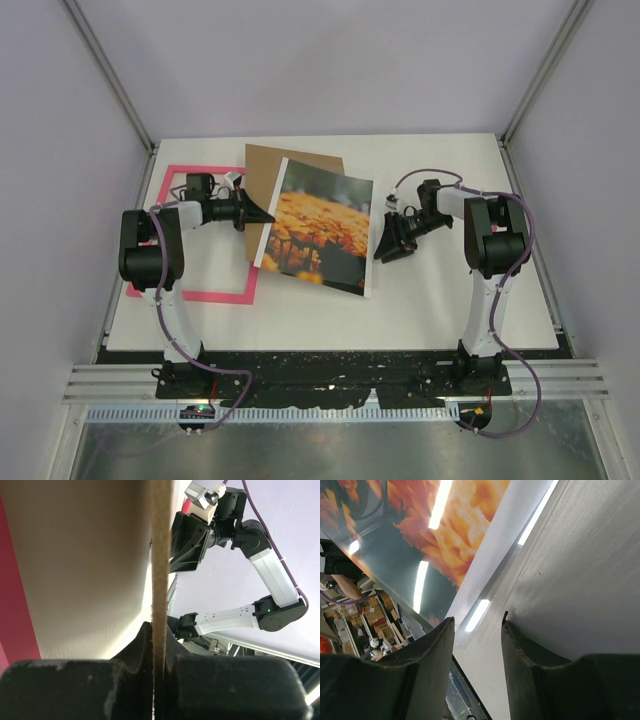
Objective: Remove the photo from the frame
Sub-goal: Adjust the photo at the center of the board.
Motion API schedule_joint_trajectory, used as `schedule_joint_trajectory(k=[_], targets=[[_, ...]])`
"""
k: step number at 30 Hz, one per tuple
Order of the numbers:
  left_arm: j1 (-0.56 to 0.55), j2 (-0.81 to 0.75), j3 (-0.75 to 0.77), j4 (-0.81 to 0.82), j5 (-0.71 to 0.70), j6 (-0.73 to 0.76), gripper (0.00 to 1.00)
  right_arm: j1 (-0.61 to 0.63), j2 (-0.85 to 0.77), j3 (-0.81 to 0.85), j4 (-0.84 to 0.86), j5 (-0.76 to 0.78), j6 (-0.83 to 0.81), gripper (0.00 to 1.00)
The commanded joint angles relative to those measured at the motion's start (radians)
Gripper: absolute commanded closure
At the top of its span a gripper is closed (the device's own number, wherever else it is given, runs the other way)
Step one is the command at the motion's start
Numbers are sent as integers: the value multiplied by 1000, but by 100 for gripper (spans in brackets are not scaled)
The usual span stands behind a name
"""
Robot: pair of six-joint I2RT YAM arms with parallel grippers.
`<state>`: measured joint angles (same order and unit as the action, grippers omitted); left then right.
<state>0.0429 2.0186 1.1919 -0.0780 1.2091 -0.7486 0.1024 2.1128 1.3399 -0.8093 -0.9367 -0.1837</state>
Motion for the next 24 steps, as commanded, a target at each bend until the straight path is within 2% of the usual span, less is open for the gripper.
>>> schedule_joint_trajectory(k=[1,14,24], targets=[[9,-66,3,40,66,-8,100,2,6,-1,7,-33,-17,52],[11,-61,3,43,61,-8,100,20,87,91,-96,-54,-83,52],[11,-50,6,44,61,-8,100,33,111,113,-120,-76,-105,57]])
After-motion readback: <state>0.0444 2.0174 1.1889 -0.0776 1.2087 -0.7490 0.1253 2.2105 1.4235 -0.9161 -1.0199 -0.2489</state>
